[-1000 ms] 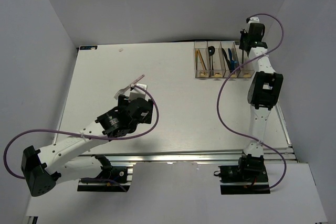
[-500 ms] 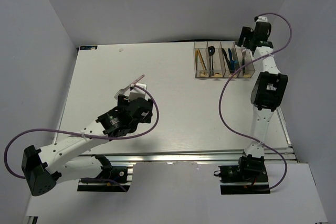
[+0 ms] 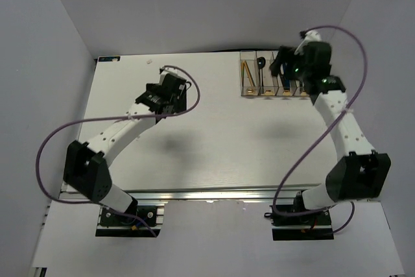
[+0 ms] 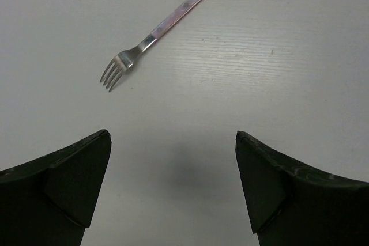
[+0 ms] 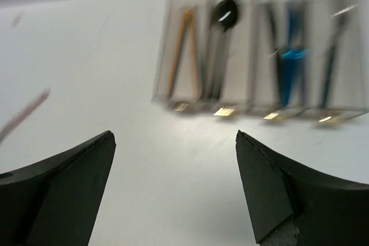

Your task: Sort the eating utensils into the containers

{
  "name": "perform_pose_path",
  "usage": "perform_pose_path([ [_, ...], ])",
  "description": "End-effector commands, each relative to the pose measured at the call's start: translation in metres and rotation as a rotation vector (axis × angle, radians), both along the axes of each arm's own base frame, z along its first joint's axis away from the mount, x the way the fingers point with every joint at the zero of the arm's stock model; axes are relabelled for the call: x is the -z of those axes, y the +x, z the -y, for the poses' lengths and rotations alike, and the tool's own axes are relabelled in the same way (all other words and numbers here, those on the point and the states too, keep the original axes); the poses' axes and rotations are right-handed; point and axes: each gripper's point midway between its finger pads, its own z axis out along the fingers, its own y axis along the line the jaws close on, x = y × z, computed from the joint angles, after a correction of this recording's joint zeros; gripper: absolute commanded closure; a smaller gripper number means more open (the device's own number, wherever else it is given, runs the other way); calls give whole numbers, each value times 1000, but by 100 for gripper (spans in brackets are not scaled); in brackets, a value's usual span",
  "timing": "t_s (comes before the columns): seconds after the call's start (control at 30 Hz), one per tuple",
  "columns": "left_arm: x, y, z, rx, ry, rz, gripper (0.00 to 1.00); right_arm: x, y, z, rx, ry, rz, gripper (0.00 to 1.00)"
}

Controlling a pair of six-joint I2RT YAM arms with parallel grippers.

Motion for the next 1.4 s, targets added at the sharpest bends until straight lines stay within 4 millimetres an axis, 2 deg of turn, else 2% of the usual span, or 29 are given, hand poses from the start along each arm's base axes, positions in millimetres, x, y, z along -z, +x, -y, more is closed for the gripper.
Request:
perform_pose_path([
  [0.0, 8, 39, 8, 93, 32, -56, 3, 71, -64, -56, -174, 0, -185, 11],
  [0.03, 15, 51, 2, 111, -27, -96, 4, 76, -80, -73, -219, 11, -194, 10],
  [0.07, 10, 64, 0, 133, -33, -98, 5, 84, -99, -80, -233, 42, -190, 11],
  [0.1, 29, 73, -3, 142, -26, -150, 5, 86, -109, -89, -269, 68, -184, 11],
  [0.13, 36, 82, -14, 136, -38, -179, 4, 79, -122, -97, -299, 90, -161, 11],
  [0.17, 33, 93, -18, 163, -23, -182, 4, 83, -130, -101, -318, 112, -167, 11],
  [0.2, 58, 98, -33, 145, 0, -256, 3, 94, -142, -108, -359, 130, -194, 10],
  [0.3, 71, 118, -43, 185, -24, -308, 3, 96, -159, -110, -396, 144, -199, 11],
  [0.33, 83, 126, -59, 163, -54, -314, 3, 97, -166, -110, -399, 144, -205, 11],
  [0.4, 96, 128, -51, 239, -160, -327, 2, 96, -173, -113, -429, 142, -202, 11],
  [0.43, 100, 131, -58, 257, -162, -327, 2, 95, -179, -112, -433, 138, -210, 11],
  [0.47, 114, 130, -54, 283, -175, -367, 2, 93, -182, -111, -442, 131, -207, 11],
  [0.5, 115, 133, -49, 298, -194, -370, 2, 92, -184, -109, -442, 114, -198, 11],
  [0.57, 131, 132, -50, 268, -198, -396, 2, 87, -188, -103, -421, 98, -179, 11],
  [0.73, 159, 111, -50, 233, -164, -479, 6, 67, -191, -105, -434, 122, -129, 11],
  [0.8, 165, 102, -43, 224, -141, -494, 18, 62, -190, -107, -440, 134, -116, 11],
  [0.83, 173, 95, -52, 188, -75, -513, 26, 60, -190, -108, -440, 145, -112, 11],
  [0.87, 177, 91, -51, 178, -43, -523, 37, 57, -189, -109, -441, 154, -99, 11],
  [0.9, 186, 84, -43, 189, -9, -547, 59, 57, -190, -112, -453, 166, -98, 11],
  [0.97, 196, 72, -42, 168, 43, -588, 75, 55, -192, -115, -458, 194, -87, 11],
  [1.0, 201, 65, -33, 170, 42, -609, 90, 54, -193, -119, -480, 211, -70, 11],
  [1.07, 201, 60, -19, 177, 2, -607, 100, 54, -190, -122, -475, 243, -57, 11],
  [1.13, 181, 63, 5, 185, -64, -535, 100, 64, -188, -120, -452, 258, -84, 11],
  [1.17, 177, 56, 15, 200, -92, -527, 100, 66, -188, -121, -440, 280, -98, 11],
  [1.23, 157, 52, 49, 236, -176, -456, 100, 71, -187, -124, -435, 317, -116, 11],
  [1.27, 137, 37, 70, 303, -275, -434, 100, 73, -190, -128, -451, 347, -127, 11],
  [1.3, 119, 36, 102, 386, -357, -351, 100, 77, -190, -131, -433, 415, -140, 11],
  [1.33, 105, 27, 121, 411, -450, -318, 100, 80, -190, -134, -425, 455, -149, 11],
  [1.37, 66, 17, 140, 483, -536, -226, 100, 83, -192, -136, -417, 496, -157, 11],
])
